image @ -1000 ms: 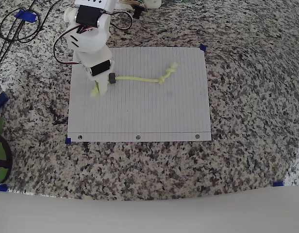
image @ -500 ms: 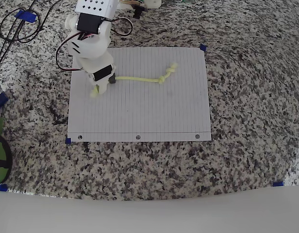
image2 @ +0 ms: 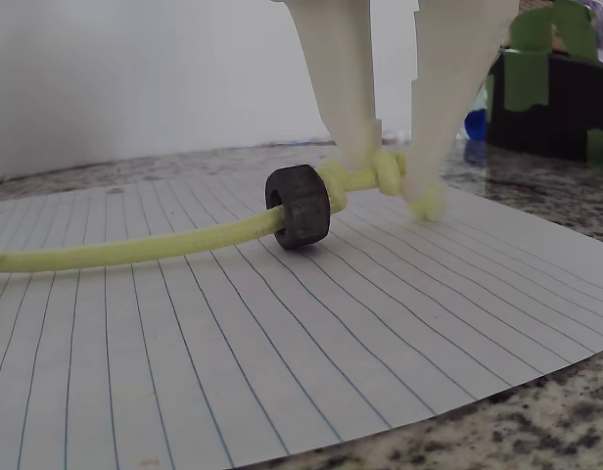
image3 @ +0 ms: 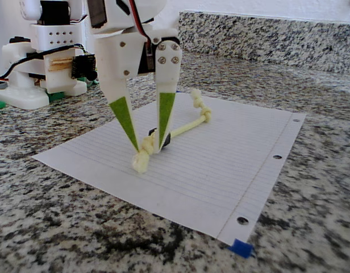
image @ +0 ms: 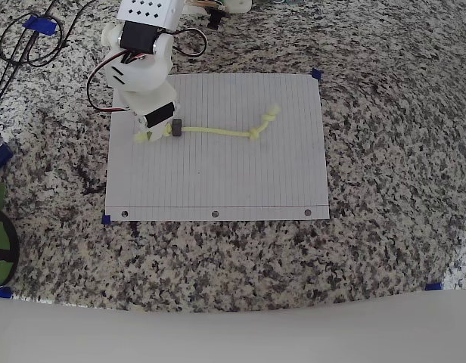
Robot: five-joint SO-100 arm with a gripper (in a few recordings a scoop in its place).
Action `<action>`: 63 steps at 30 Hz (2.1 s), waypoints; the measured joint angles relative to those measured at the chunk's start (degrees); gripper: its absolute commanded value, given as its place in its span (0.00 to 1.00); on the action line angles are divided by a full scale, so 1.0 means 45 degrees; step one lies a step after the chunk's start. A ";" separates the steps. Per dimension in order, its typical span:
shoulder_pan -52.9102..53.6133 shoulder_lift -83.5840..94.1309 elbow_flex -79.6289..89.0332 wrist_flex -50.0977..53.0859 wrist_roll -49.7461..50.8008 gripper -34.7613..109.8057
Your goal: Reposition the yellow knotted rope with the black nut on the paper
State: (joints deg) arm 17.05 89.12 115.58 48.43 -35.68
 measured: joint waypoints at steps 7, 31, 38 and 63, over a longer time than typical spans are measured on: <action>0.0195 0.0234 0.0020 -0.0156 0.0000 0.24; 0.2930 1.4043 0.4102 -0.0586 1.3965 0.24; 0.2383 1.6211 0.7344 -0.2949 1.7676 0.24; -0.4512 1.9121 1.1367 -0.1270 2.3398 0.24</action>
State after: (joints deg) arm -3.25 175.17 166.73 42.71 69.61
